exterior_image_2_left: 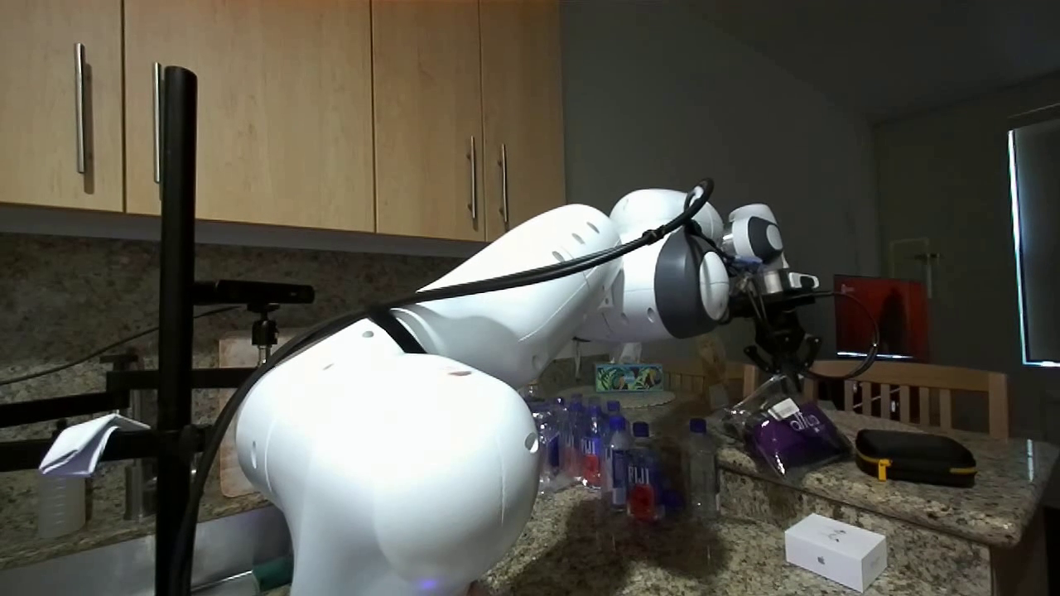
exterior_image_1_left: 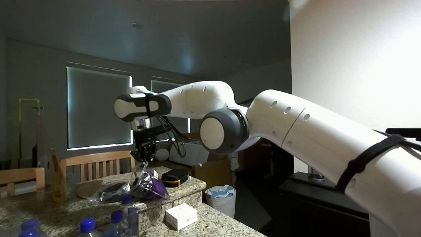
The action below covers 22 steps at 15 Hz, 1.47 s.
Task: Move the purple plastic bag up
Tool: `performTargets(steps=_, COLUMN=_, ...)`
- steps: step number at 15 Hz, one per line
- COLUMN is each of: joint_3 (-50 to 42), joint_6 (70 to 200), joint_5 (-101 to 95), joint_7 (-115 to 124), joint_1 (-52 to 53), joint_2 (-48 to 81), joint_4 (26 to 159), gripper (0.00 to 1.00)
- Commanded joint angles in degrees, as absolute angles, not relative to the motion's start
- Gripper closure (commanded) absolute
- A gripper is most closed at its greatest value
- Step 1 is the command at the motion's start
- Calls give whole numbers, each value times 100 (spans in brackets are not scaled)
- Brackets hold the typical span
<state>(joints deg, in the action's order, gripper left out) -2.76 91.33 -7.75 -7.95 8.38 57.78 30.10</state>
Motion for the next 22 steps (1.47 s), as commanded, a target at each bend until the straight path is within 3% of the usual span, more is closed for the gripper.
performTargets(steps=1, joint_3=-412, joint_6=8947, joint_5=-851, joint_7=-449, joint_1=930, joint_2=5858, joint_4=2763, gripper=46)
performTargets(steps=8, joint_3=-458, joint_6=9047, joint_5=-769, joint_7=-2, joint_1=971, joint_2=5858, joint_4=2736, gripper=2)
performTargets(steps=13, joint_3=-366, joint_6=9144, joint_5=-600, joint_7=198, joint_1=791, joint_2=5808, joint_4=2661, gripper=0)
performTargets(steps=16, joint_3=-128, joint_6=8866, joint_5=-352, joint_7=119, joint_1=560, joint_2=6148, joint_4=1970, gripper=0)
performTargets(steps=17, joint_3=-121, joint_6=9153, joint_5=-294, joint_7=182, joint_1=556, joint_2=5826, joint_4=2558, gripper=0)
performTargets(steps=22, joint_3=-180, joint_6=9068, joint_5=-333, joint_7=349, joint_1=513, joint_2=5881, joint_4=2645, gripper=0)
